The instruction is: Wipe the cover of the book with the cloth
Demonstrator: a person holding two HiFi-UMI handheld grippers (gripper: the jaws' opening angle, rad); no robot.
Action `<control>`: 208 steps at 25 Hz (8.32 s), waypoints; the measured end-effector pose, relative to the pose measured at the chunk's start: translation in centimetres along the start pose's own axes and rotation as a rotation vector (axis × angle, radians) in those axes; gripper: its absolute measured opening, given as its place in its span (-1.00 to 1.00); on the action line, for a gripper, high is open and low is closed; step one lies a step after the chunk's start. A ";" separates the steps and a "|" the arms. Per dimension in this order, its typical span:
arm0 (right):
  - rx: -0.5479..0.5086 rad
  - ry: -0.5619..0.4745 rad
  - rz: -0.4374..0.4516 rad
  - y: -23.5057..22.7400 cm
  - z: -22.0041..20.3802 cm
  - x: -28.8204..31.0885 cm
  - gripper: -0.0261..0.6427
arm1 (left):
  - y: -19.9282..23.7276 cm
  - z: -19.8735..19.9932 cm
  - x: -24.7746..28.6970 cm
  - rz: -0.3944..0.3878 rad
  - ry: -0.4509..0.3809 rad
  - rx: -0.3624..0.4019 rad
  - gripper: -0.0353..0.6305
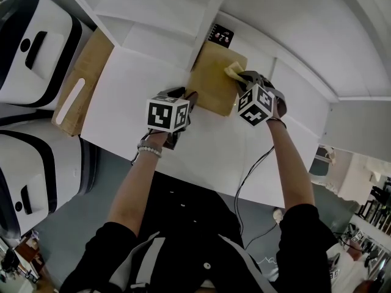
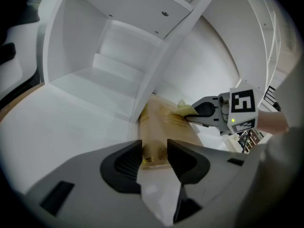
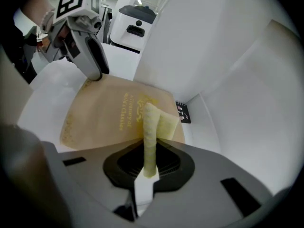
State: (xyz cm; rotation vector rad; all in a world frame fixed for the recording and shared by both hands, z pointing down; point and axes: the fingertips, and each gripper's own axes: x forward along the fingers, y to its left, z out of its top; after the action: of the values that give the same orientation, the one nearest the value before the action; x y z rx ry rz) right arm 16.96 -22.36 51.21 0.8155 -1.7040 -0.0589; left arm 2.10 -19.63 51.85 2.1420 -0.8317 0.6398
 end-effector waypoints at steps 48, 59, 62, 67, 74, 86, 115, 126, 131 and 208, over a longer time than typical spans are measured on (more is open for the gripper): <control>0.114 -0.022 -0.096 -6.7 1.6 1.6 -0.82 | 0.1 0.1 0.0 -0.005 0.000 -0.001 -0.39; -0.014 -0.009 0.021 -2.9 2.5 2.2 -0.82 | 0.0 0.1 -0.1 0.002 -0.001 0.001 -0.39; -0.034 -0.031 0.057 -1.2 3.0 1.6 -0.82 | 0.1 0.1 0.0 0.003 0.001 -0.001 -0.39; -0.063 -0.071 0.109 1.7 3.5 0.2 -0.82 | 0.0 0.1 0.0 0.006 0.003 0.000 -0.39; -0.112 -0.131 0.182 6.1 4.1 -2.1 -0.82 | 0.1 0.1 0.0 0.009 0.002 -0.001 -0.39; -0.172 -0.199 0.358 12.2 3.5 -5.9 -0.82 | 0.0 0.0 0.1 0.015 -0.001 0.007 -0.39; 0.062 -0.002 -0.043 -6.5 5.5 4.6 -0.82 | -0.1 0.2 0.0 0.015 0.001 0.015 -0.40; -0.143 -0.084 0.057 0.0 7.1 2.3 -0.82 | 0.0 0.1 0.0 0.011 -0.002 0.011 -0.40; -0.232 -0.126 0.131 3.9 7.1 0.3 -0.82 | 0.0 0.1 -0.1 0.013 -0.002 0.009 -0.40; 0.160 -0.290 0.159 12.0 6.9 -8.4 -0.82 | -3.9 4.4 -8.9 -0.039 -0.209 0.164 -0.89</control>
State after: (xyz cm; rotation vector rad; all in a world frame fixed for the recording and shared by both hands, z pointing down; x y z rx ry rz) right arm 5.71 -11.31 47.37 0.8151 -2.0634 0.0730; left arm -0.15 -17.89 41.57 2.3984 -0.8716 0.4833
